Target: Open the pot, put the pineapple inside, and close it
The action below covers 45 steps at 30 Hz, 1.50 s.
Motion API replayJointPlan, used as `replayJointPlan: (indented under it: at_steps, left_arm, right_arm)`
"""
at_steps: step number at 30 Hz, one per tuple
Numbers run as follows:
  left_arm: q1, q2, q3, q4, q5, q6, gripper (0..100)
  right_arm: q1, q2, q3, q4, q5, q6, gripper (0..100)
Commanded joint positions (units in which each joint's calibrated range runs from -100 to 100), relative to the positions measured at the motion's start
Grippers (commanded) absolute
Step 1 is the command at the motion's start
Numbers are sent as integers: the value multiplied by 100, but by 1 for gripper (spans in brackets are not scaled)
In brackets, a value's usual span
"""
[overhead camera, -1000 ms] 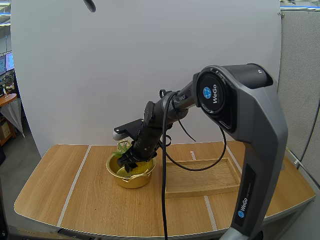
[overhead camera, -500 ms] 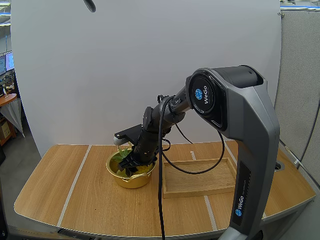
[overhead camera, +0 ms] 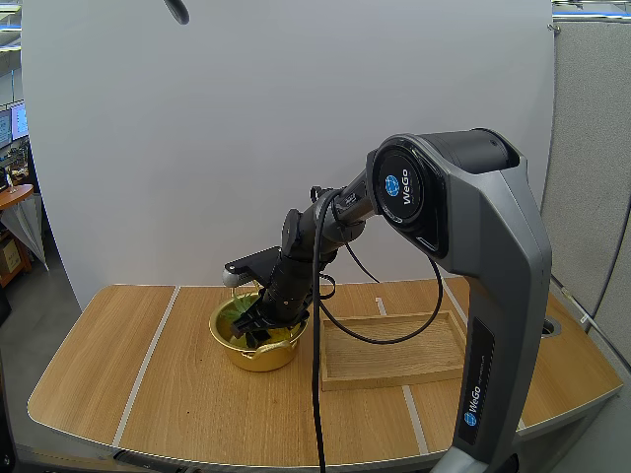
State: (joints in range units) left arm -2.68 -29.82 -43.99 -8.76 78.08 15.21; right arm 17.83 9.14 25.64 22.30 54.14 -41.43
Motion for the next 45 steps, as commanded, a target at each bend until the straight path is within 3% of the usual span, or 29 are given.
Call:
replayJointPlan:
  at_steps: [1, 11, 45]
  left_arm:
    - [-24, -13, -30, 50, -193, -34, 0]
    - [-24, -13, -30, 50, -193, -34, 0]
    - [-24, -13, -30, 50, -193, -34, 0]
  right_arm:
    - [-4, -22, -8, -13, 33, 9, 100]
    - [-4, -305, -8, 9, 86, 9, 100]
    - [-4, -4520, 5, -268, 2654, 445, 100]
